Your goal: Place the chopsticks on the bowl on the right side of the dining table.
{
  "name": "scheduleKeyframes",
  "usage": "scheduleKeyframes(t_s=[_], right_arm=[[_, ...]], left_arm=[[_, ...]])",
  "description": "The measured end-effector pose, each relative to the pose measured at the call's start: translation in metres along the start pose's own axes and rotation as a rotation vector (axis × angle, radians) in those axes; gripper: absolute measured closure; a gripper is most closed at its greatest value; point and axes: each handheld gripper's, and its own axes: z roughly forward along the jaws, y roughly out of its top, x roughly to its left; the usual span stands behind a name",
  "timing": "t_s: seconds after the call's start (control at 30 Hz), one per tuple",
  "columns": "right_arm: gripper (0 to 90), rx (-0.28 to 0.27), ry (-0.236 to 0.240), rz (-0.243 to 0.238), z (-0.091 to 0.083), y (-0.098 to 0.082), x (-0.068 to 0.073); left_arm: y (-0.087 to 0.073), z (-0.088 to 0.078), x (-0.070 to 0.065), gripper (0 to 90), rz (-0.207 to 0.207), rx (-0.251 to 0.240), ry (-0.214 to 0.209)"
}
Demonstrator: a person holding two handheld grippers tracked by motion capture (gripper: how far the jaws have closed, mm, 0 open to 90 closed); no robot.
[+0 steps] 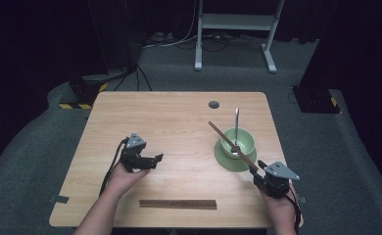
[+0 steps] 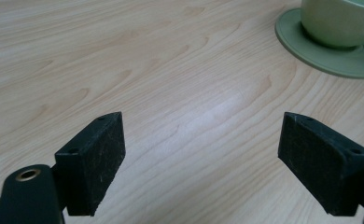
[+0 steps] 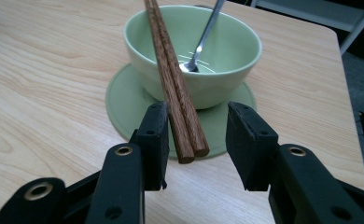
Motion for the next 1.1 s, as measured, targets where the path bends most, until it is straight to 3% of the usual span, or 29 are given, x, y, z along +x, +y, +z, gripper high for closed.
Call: scheduleKeyframes(t_s=[0.37, 0.6, 0.73, 1.1], right_arm=[[54.0, 0.016, -0.068, 0.031, -0.001, -0.001, -0.016], [53.0, 0.037, -0.081, 0.059, 0.004, -0.001, -0.024], [52.9, 0.039, -0.085, 0.065, 0.006, 0.002, -0.028], [53.8, 0.060, -0.094, 0.052, 0.012, 0.008, -0.045]], left_arm=[[0.026, 0.046, -0.025, 20.5, 0.033, -0.022, 0.019], [0.043, 0.070, -0.041, 22.1, 0.042, -0.039, 0.020], [0.050, 0.079, -0.051, 23.1, 0.067, -0.044, 0.033], [0.062, 0.102, -0.066, 24.3, 0.037, -0.055, 0.042]])
